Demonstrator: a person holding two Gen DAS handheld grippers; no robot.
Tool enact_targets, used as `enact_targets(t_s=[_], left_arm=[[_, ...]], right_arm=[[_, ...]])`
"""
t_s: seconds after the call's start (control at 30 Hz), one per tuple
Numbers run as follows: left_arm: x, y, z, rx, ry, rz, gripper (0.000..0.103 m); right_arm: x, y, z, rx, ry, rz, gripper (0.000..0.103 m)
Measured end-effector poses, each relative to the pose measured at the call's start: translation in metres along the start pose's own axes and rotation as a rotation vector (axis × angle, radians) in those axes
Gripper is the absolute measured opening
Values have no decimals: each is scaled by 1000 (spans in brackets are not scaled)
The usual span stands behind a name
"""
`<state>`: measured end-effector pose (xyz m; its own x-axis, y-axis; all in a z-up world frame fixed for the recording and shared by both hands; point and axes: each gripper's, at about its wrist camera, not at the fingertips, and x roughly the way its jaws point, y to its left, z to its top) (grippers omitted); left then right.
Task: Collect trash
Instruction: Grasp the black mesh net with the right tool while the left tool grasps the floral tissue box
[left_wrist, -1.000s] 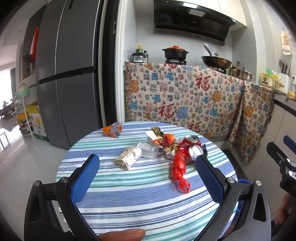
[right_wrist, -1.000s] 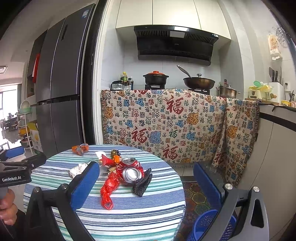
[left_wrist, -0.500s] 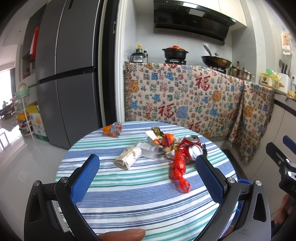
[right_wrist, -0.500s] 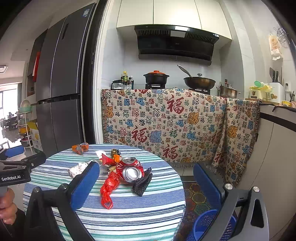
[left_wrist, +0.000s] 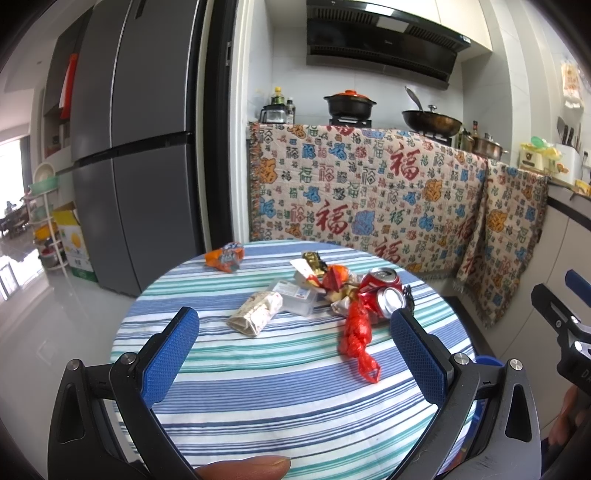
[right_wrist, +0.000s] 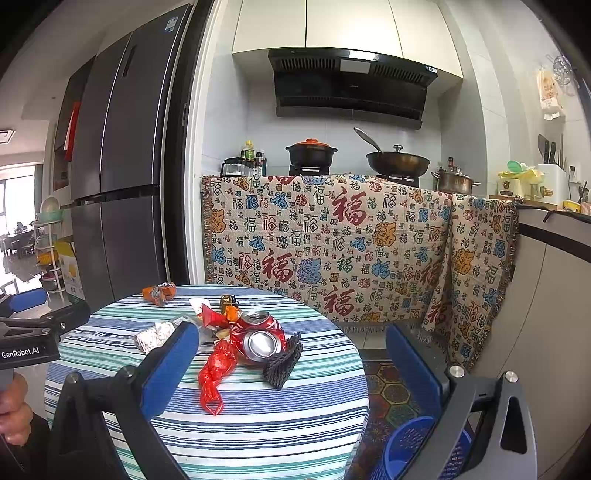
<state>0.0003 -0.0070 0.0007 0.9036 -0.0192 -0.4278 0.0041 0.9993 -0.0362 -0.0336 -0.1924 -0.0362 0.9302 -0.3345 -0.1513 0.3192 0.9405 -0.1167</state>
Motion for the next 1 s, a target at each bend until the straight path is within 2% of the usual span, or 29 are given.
enact_targets(t_s=[0.2, 0.33, 0.5, 0.7, 0.87, 0.97, 1.0], left_arm=[[11, 3, -9, 5, 29, 7, 103], [40, 13, -21, -6, 125, -9, 103], [79, 27, -43, 23, 251, 19, 103], [133, 37, -78, 77, 388, 113, 103], [177, 43, -96, 49, 506, 89, 103], [193, 47, -104, 18, 546, 79, 103], [193, 48, -103, 1, 532, 74, 103]], right_arm=[[4, -3, -2, 1, 16, 1, 103], [19, -12, -7, 14, 56, 7, 103], [66, -22, -31, 24, 228, 42, 103], [127, -17, -72, -35, 448, 52, 103], [167, -10, -94, -14, 566, 96, 103], [185, -5, -108, 6, 625, 114, 102], [191, -2, -112, 2, 642, 118, 102]])
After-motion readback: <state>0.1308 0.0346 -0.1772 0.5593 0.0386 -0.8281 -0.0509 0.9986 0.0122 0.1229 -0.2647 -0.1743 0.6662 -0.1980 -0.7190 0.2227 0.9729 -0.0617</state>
